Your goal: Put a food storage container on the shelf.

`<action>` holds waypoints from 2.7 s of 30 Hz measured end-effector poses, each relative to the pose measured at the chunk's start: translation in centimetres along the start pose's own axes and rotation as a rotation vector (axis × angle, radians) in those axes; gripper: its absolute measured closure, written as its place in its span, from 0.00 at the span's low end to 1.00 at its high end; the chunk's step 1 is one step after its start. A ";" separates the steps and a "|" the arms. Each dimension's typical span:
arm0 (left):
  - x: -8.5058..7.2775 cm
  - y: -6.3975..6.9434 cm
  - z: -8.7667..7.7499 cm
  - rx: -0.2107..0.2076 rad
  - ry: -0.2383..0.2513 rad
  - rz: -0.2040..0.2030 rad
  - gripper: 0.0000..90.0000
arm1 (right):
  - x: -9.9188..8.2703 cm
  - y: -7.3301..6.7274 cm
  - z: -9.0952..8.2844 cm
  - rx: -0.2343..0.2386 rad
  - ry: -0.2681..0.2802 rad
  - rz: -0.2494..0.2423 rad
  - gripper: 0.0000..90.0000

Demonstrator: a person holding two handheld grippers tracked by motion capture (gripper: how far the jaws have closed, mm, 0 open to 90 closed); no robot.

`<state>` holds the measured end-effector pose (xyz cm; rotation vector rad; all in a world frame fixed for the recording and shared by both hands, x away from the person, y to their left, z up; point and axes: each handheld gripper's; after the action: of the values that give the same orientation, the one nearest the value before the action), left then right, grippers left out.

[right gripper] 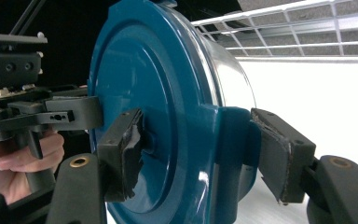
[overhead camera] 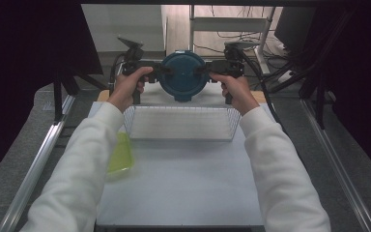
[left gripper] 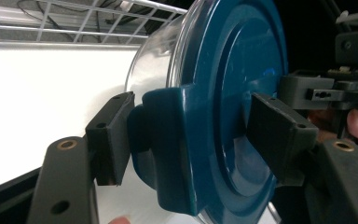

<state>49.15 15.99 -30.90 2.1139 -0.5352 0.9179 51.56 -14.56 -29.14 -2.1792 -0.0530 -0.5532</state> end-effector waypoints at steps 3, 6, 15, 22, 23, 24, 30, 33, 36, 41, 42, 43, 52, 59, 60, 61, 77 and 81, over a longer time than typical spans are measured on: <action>0.0 -0.5 0.3 -0.006 0.011 -0.030 0.37 | 0.2 0.2 0.2 -0.004 -0.004 0.040 0.40; -0.1 -1.1 0.7 -0.016 0.017 -0.066 0.37 | 0.5 0.5 0.6 -0.009 0.000 0.082 0.39; -0.2 -2.0 1.5 -0.020 0.028 -0.114 0.36 | 1.1 1.6 1.5 -0.002 0.009 0.176 0.39; -0.6 -2.3 1.7 -0.035 0.044 -0.117 0.35 | 1.1 2.3 1.7 0.016 0.015 0.194 0.38; -0.6 -2.2 1.7 -0.032 0.048 -0.117 0.35 | 1.1 2.3 1.7 0.017 0.019 0.195 0.38; -0.7 -2.2 1.8 -0.027 0.051 -0.118 0.35 | 1.0 2.3 1.7 0.019 0.023 0.193 0.38; -0.7 -0.5 1.9 0.072 0.081 -0.025 0.21 | 0.4 1.6 1.2 -0.023 0.122 0.113 0.16; -0.8 0.4 1.5 0.107 0.090 -0.004 0.16 | 0.0 1.1 0.3 -0.048 0.163 0.073 0.14; -1.1 1.4 0.7 0.157 0.097 0.061 0.15 | -0.6 0.6 -0.7 -0.051 0.188 0.011 0.14; -1.8 3.4 -1.2 0.192 0.121 0.149 0.15 | -2.1 -0.2 -2.5 -0.087 0.202 -0.146 0.15; -2.0 3.7 -1.6 0.193 0.123 0.165 0.15 | -2.5 -0.3 -2.9 -0.090 0.201 -0.177 0.16; -2.3 4.1 -1.9 0.195 0.130 0.169 0.15 | -2.9 -0.4 -3.3 -0.098 0.201 -0.207 0.16; -7.0 5.9 -4.7 0.156 0.146 0.243 0.18 | -7.6 -0.2 -6.8 -0.041 0.207 -0.368 0.20; -11.8 6.8 -6.0 0.167 0.089 0.310 0.19 | -11.8 1.2 -8.2 -0.052 0.179 -0.468 0.21; -12.4 6.9 -6.1 0.162 0.082 0.314 0.19 | -12.4 1.5 -8.3 -0.052 0.170 -0.472 0.21; -13.3 6.9 -6.3 0.165 0.075 0.318 0.19 | -12.9 1.9 -8.4 -0.054 0.161 -0.486 0.21; -23.3 7.1 -5.3 0.202 -0.078 0.396 0.20 | -21.6 7.1 -7.6 -0.065 0.057 -0.488 0.24; -24.7 7.1 -4.9 0.213 -0.116 0.401 0.21 | -23.5 7.9 -6.8 -0.075 0.019 -0.512 0.24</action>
<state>26.47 17.21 -43.94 2.3051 -0.9849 1.1177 29.67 -21.07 -40.94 -2.2334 -0.6003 -0.8703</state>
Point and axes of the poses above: each handheld gripper's, and its own axes: z roughly forward along the jaws, x roughly out of its top, y roughly to its right, and after that the axes turned 15 degrees about z, right-handed
